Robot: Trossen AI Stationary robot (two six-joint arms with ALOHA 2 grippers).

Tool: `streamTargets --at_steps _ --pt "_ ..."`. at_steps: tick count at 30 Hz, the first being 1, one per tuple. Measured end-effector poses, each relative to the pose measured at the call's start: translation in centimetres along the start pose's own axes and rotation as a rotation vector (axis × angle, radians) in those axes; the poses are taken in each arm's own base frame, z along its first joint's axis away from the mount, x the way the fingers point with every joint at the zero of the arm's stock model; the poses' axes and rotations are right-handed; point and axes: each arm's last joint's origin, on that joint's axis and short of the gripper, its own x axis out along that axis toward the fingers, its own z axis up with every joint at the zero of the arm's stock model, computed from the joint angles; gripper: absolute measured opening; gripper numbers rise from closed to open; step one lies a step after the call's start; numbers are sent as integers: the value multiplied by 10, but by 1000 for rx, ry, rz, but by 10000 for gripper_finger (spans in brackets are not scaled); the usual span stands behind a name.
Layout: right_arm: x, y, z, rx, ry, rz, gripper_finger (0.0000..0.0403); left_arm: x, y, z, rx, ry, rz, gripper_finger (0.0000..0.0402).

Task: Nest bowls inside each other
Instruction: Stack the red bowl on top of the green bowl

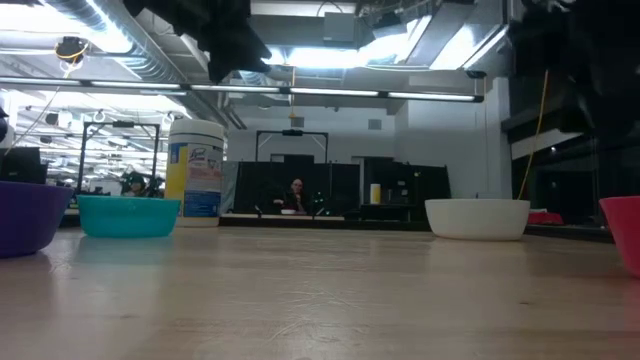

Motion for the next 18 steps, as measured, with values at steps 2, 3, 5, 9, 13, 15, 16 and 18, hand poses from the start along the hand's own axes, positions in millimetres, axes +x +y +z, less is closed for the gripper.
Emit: streamTargets --at_steps 2,3,5,9,13,15,16,18 --pt "9 -3 -6 25 5 15 156 2 0 -1 2 6 -1 118" --pt "12 -4 -8 35 4 19 156 3 0 0 2 3 -5 118" --pt "17 -6 -13 52 5 19 157 3 0 0 3 4 -9 118" --pt "25 -10 -21 74 20 21 162 3 0 1 9 -7 -14 118" --pt "31 -15 -28 88 44 5 165 3 0 1 11 -8 -13 118" --pt "33 -17 -30 88 48 -5 166 3 0 1 12 -9 -12 118" --pt "34 -19 -31 87 47 -7 166 3 0 1 12 -9 -11 118" --pt "37 -22 -32 93 45 -4 165 3 0 1 12 -9 -11 118"
